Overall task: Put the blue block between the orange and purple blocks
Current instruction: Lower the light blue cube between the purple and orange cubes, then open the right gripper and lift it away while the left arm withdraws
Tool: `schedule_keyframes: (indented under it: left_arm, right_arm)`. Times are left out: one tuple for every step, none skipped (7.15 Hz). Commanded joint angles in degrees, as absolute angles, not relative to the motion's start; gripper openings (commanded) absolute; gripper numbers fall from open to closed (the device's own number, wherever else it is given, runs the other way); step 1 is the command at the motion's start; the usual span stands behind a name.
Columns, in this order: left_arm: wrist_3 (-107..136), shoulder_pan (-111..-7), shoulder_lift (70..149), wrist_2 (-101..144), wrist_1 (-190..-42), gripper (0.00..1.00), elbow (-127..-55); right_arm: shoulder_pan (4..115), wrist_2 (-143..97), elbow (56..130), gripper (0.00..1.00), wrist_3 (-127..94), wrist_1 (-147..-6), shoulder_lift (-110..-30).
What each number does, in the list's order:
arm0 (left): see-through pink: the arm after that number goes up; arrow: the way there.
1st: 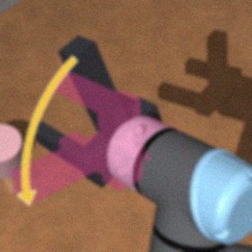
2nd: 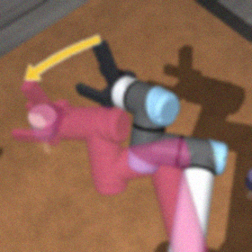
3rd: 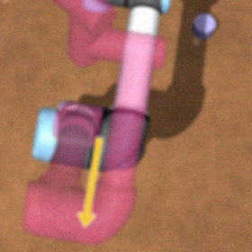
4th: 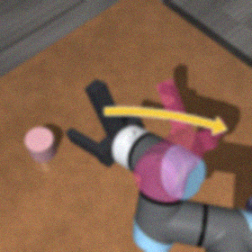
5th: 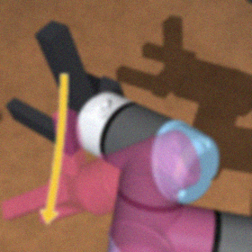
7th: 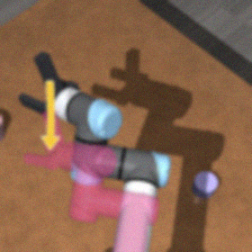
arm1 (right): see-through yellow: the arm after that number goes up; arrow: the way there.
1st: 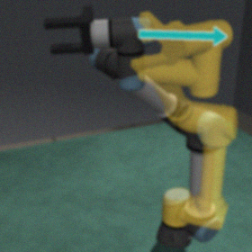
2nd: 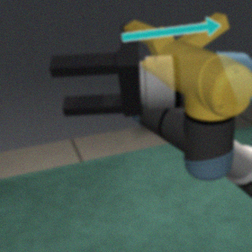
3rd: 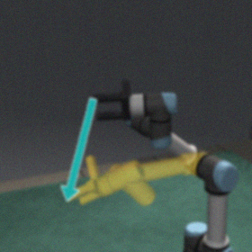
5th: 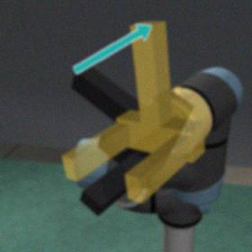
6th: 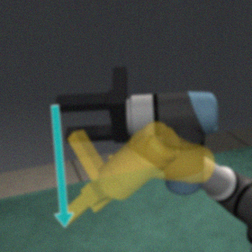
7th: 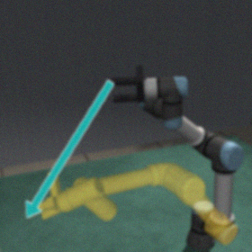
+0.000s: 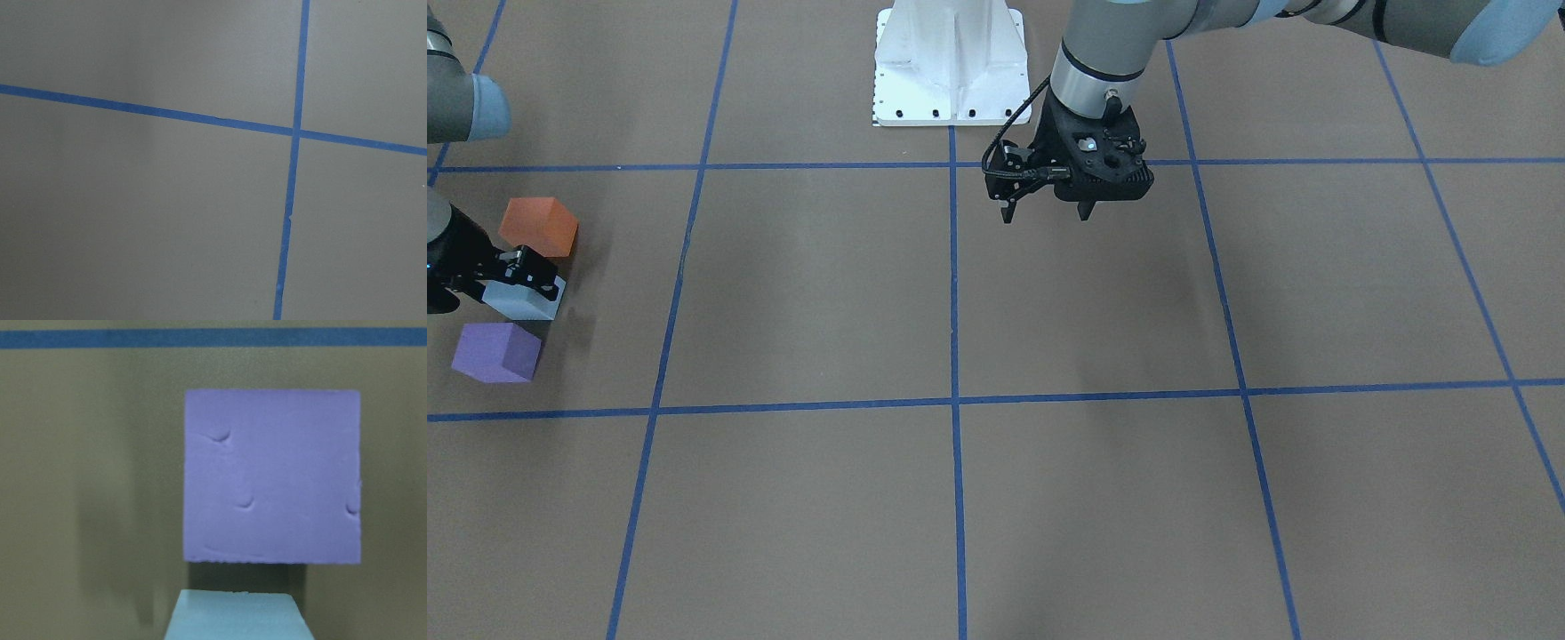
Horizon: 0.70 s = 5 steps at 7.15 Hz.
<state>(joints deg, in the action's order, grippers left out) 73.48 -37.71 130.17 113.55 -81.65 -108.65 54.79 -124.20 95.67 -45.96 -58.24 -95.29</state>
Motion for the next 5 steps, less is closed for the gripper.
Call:
schedule_keyframes:
  left_arm:
    - [73.5,-37.7,130.2,113.6,-81.7,1.0,-108.8]
    - [73.7,-37.7,130.2,113.5,-81.7,1.0,-108.9]
    - [73.6,-37.8,130.0,113.5,-81.6,1.0,-108.9]
    - [72.5,-38.5,129.6,113.6,-81.5,1.0,-109.5]
    - [69.5,-40.0,128.0,113.6,-81.1,1.0,-109.9]
  right_arm:
    - [56.1,-125.1,102.1,1.0,-45.9,-58.3,-98.3]
    - [59.6,-126.7,105.3,1.0,-45.8,-58.3,-101.1]
    - [63.4,-129.3,106.8,1.0,-45.7,-58.4,-102.5]
    - [68.1,-132.2,106.8,1.0,-44.7,-58.6,-102.6]
    - [72.9,-135.0,106.0,1.0,-38.5,-59.2,-102.6]
